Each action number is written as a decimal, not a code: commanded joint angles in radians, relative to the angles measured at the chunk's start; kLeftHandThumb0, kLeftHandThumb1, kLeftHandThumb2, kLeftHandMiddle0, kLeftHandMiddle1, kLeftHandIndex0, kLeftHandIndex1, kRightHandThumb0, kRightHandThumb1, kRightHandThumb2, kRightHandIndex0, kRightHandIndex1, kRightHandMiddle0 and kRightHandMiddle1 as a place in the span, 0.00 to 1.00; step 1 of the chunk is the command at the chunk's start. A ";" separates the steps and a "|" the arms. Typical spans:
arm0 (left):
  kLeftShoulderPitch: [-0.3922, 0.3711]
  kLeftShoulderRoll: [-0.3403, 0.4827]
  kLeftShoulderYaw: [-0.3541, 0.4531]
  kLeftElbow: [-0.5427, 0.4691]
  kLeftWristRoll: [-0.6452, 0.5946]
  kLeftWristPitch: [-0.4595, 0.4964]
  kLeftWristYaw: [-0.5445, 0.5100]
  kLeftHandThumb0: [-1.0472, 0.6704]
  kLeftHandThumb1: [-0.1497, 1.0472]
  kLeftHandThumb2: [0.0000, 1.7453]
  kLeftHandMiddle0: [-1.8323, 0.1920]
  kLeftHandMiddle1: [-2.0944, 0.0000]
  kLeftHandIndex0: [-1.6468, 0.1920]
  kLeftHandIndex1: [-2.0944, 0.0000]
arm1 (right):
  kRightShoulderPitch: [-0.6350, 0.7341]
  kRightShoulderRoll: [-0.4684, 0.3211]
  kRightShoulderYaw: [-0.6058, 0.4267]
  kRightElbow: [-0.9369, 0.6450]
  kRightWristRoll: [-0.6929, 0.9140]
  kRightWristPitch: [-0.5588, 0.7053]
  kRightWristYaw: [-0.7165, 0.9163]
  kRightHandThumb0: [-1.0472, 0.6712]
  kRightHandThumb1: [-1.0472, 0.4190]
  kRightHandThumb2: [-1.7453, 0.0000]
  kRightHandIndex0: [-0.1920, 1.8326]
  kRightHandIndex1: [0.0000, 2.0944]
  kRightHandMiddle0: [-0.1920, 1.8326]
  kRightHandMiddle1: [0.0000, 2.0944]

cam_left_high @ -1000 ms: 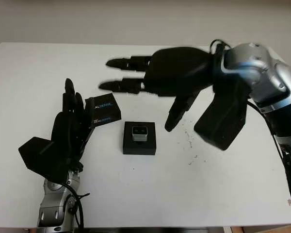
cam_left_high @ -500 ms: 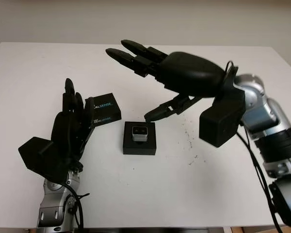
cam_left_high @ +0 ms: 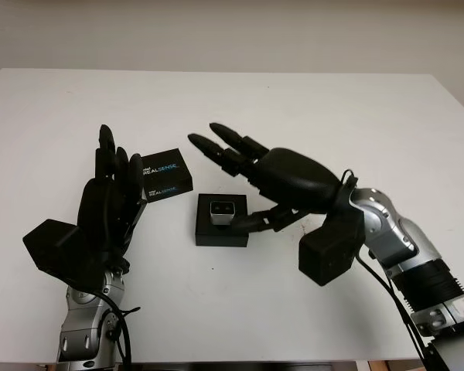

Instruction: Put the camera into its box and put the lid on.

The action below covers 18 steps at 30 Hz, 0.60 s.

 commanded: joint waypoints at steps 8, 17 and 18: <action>-0.005 -0.003 0.001 -0.007 -0.007 -0.014 -0.001 0.19 1.00 0.27 1.00 1.00 1.00 1.00 | 0.045 -0.004 0.087 -0.011 -0.109 -0.040 0.001 0.05 0.00 0.66 0.01 0.01 0.01 0.02; 0.014 -0.003 -0.003 -0.032 -0.005 -0.018 0.000 0.19 1.00 0.27 1.00 1.00 1.00 1.00 | 0.027 -0.011 0.153 -0.042 -0.174 0.037 0.157 0.03 0.00 0.65 0.00 0.01 0.00 0.02; 0.015 -0.003 -0.004 -0.036 -0.003 -0.017 0.001 0.19 1.00 0.27 1.00 1.00 1.00 1.00 | 0.024 -0.009 0.159 -0.043 -0.168 0.047 0.182 0.03 0.00 0.65 0.00 0.01 0.00 0.02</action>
